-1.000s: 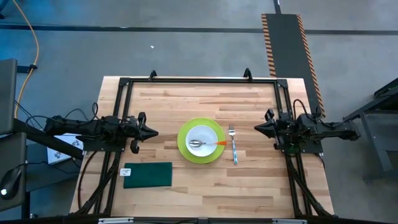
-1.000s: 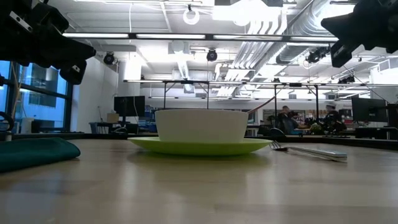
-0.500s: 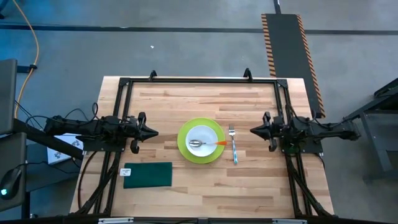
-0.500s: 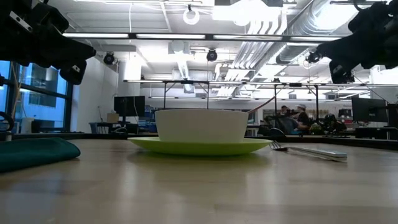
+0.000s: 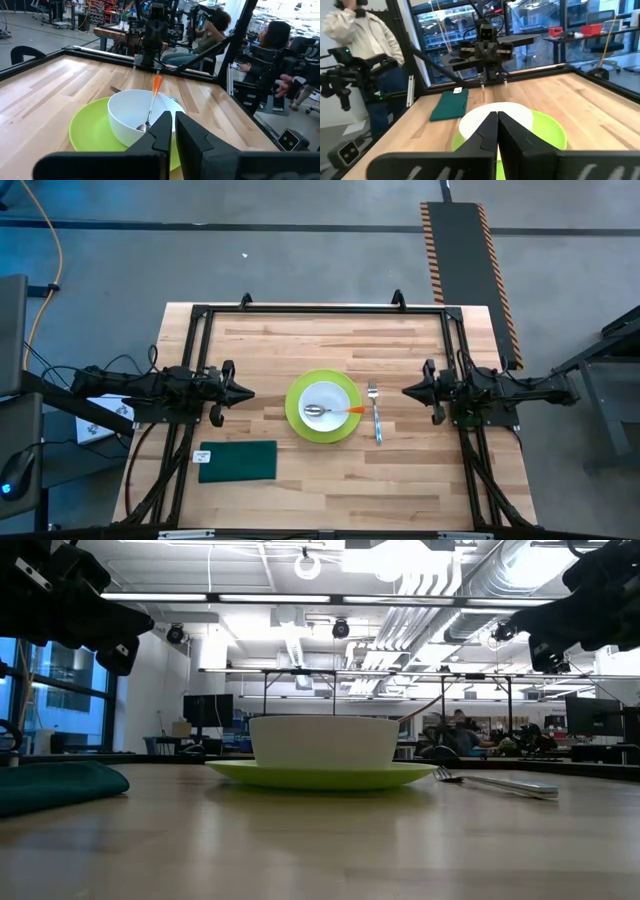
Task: Set table place
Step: Return to Home Position
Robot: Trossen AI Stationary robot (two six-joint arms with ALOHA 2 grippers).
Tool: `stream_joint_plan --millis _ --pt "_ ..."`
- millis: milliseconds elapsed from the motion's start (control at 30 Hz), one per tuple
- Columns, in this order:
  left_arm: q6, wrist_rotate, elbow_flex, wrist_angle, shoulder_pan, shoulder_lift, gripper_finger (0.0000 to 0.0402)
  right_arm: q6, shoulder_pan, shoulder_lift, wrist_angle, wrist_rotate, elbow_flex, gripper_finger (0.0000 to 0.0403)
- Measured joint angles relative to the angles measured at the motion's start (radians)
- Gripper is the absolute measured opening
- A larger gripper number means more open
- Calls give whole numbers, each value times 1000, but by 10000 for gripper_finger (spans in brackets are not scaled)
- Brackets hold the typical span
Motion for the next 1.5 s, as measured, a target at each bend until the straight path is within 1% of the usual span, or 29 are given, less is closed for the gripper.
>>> stream_joint_plan --millis 100,667,1033,1500 --pt "0 0 0 0 0 0 12 7 0 0 -6 -18 0 0" --pt "0 0 0 0 0 0 12 7 0 0 -6 -20 0 0" --pt "0 0 0 -1 0 -88 12 7 0 -6 -5 -20 -1 0" --pt "0 3 1 -2 -1 -84 14 7 0 -6 -5 -20 -1 0"
